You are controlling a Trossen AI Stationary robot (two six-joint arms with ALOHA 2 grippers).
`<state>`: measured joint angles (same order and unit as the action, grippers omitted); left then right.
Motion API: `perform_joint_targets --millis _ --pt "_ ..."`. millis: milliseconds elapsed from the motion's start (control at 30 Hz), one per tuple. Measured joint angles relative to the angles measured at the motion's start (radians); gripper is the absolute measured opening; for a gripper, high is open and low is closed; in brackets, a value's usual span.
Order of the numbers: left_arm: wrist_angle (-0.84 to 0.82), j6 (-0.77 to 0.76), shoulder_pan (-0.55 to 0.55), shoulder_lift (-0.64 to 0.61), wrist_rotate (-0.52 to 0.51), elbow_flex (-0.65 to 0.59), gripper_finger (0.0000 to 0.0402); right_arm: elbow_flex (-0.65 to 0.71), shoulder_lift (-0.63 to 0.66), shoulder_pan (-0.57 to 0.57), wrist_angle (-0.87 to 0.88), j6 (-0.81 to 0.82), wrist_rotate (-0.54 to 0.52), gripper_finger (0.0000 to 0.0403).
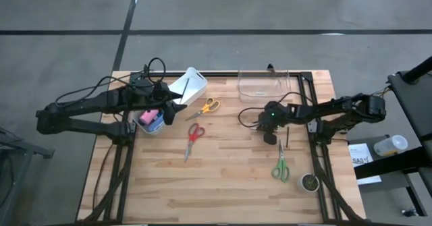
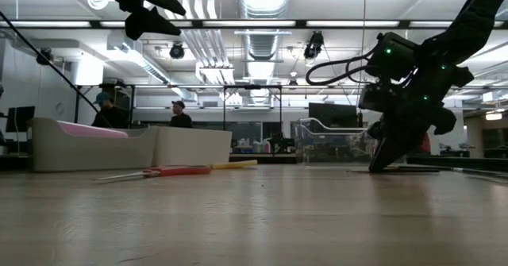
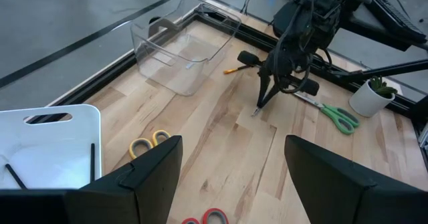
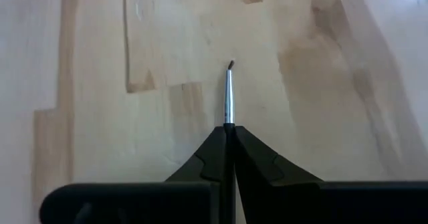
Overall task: Pick & Place Paint Supplies
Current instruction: Put the top silver paint brush into the white bin
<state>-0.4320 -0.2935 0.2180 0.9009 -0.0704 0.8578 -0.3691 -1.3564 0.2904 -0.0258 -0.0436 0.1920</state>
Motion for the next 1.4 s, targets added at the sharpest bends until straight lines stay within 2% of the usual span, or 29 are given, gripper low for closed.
perform_joint_targets --millis 233,733,1033,1267,1400 --pt "0.0 0.0 0.0 0.0 0.0 0.0 0.0271 -0.03 0.0 -0.043 -0.048 0.091 0.01 0.0015" --pt "0.0 0.0 0.0 0.0 0.0 0.0 0.0271 -0.047 0.002 -0.055 -0.064 0.097 -0.005 0.0014" --pt "0.0 0.0 0.0 0.0 0.0 0.0 0.0271 -0.238 -0.02 -0.054 0.186 -0.008 -0.008 0.0014" --pt "0.0 0.0 0.0 0.0 0.0 0.0 0.0271 -0.39 -0.068 -0.025 0.201 -0.109 0.008 0.0014" --pt "0.0 0.0 0.0 0.0 0.0 0.0 0.0271 -0.491 -0.123 0.013 0.201 -0.191 0.056 0.0014"
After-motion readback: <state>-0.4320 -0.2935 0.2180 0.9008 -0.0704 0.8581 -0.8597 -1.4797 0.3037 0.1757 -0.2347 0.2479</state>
